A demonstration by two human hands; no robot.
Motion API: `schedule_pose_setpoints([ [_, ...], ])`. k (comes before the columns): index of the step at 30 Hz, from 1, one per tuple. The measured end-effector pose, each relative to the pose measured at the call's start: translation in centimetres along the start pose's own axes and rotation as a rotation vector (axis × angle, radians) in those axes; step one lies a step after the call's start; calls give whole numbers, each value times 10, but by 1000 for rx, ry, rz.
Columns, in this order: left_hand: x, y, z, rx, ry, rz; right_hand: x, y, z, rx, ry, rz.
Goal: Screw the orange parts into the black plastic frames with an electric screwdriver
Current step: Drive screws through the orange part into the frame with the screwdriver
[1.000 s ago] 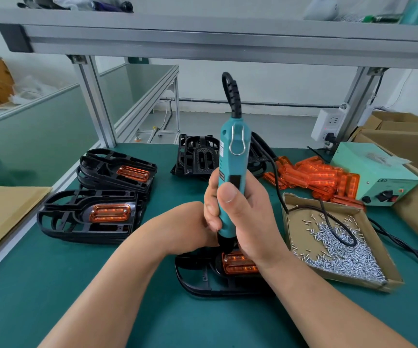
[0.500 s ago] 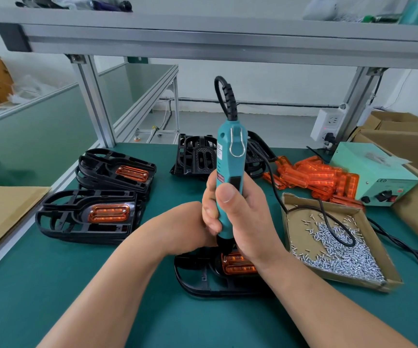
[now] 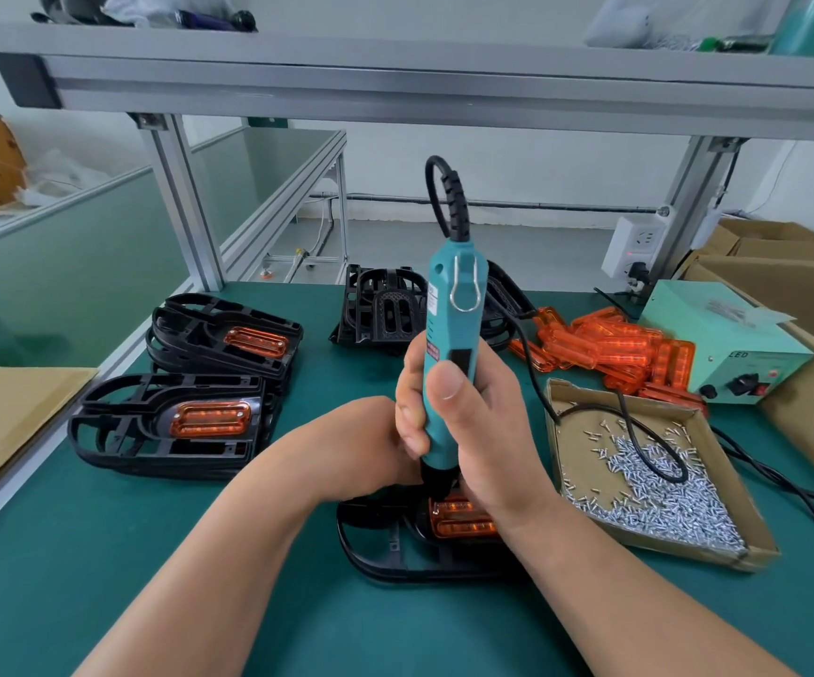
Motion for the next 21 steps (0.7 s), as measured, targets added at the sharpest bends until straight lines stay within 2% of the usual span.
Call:
schedule_pose_setpoints([
  [7,3,-3,0,62,34,29,-2,-7,2,38,-51,-14],
  [10,5,-5,1,9,26,34,7,-22,-1,161,-44,-58],
  [13,4,-4,0,10,4,65,16,-25,-22,241,69,-50],
  [21,-7,12,0,137,28,142,15,-15,-113,382,503,-18],
])
Point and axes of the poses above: each hand's wrist, its own x-axis towards the middle knuckle, its own z-axis out of the palm, y = z × x, the point moved 8 cm from there along x, towards the middle knuckle, and after that the axes turned 9 degrees about y, right-handed, at the moved point
